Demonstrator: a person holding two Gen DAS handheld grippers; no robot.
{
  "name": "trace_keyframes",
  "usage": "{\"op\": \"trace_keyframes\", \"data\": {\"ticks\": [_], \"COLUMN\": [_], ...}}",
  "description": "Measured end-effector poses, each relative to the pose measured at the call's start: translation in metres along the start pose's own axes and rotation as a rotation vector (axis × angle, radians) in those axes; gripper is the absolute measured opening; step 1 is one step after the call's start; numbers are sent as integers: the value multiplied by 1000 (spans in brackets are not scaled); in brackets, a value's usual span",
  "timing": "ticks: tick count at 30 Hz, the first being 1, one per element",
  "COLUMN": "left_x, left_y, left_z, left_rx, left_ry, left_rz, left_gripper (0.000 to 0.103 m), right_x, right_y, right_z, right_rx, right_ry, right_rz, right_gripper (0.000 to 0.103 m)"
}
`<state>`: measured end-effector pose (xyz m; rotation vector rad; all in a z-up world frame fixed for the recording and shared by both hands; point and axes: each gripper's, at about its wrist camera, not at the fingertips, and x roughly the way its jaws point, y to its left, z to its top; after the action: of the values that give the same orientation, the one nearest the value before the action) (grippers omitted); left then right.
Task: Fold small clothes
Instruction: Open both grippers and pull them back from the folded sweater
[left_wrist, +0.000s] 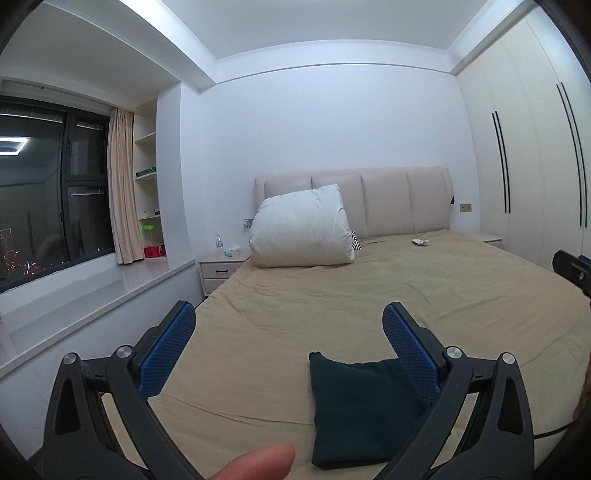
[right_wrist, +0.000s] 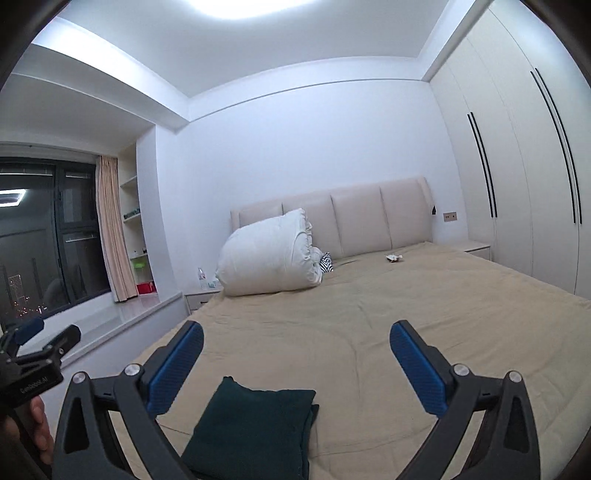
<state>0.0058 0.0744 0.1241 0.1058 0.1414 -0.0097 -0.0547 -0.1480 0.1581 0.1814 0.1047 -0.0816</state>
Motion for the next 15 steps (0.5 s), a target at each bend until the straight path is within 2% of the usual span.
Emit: {"op": "trace_keyframes", "data": {"ticks": [2,5,8,10,12,15], "left_x": [2,17,42,56,68,78], "left_y": [-5,-10,-13,-15,-19,-20], "left_z": [-7,-33,-68,-93,-116,-138], "left_rx": [27,7,-54,-77,-80,-84], "left_ry": [61,201,387,487,555,624], "left_rz": [26,-25,-73,-90,-92,-85], "left_gripper": [103,103,103,103,103,103], "right_x": [-6,7,35,52,67,70], "right_y": [6,14,14,8,1,-2], "right_z": [0,-16,-48,-72,-95,-115], "right_rx": [-9,-60,-96,-73,-39,-28], "right_ry": [6,78,223,318,409,489], "right_rz": [3,-22,-66,-89,-100,-119], "right_gripper": [103,103,103,103,103,103]}}
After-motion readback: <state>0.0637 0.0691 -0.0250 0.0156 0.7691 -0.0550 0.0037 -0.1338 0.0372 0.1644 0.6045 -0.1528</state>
